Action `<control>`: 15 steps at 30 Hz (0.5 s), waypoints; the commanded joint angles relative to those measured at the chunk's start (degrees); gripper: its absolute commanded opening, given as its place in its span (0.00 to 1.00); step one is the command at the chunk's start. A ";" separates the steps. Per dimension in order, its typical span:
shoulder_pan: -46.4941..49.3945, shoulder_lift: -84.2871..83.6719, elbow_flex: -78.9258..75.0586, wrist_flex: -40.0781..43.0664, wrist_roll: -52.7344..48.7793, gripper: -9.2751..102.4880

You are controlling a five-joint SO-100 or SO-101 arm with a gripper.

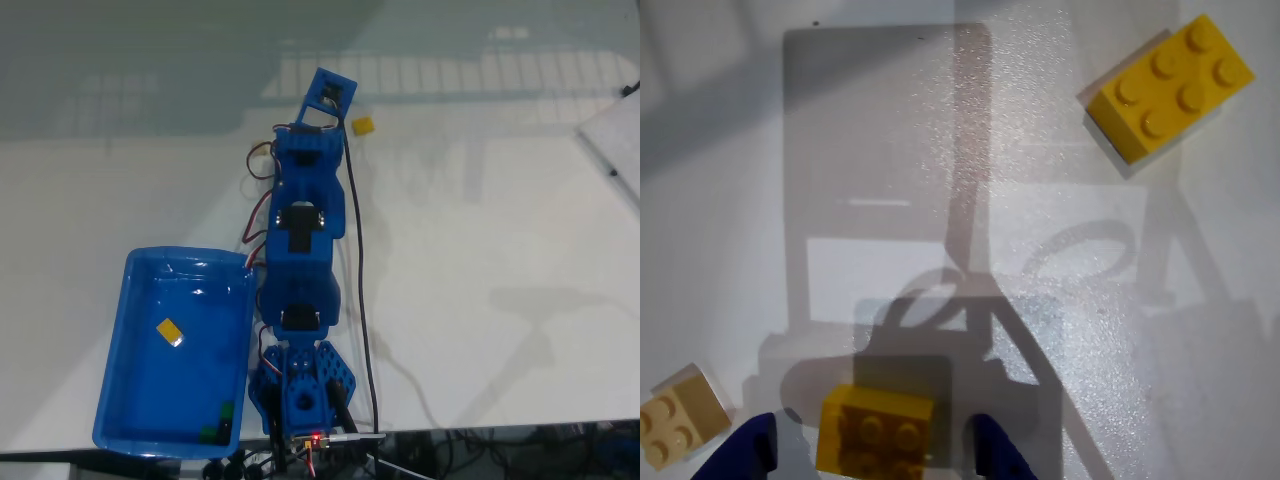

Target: Pick up all the lego then put into the bin

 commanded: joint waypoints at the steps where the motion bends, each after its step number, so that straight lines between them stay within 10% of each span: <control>1: -0.88 -0.79 -2.29 1.23 -0.88 0.30; 15: -1.14 -1.49 -2.99 3.60 -3.69 0.11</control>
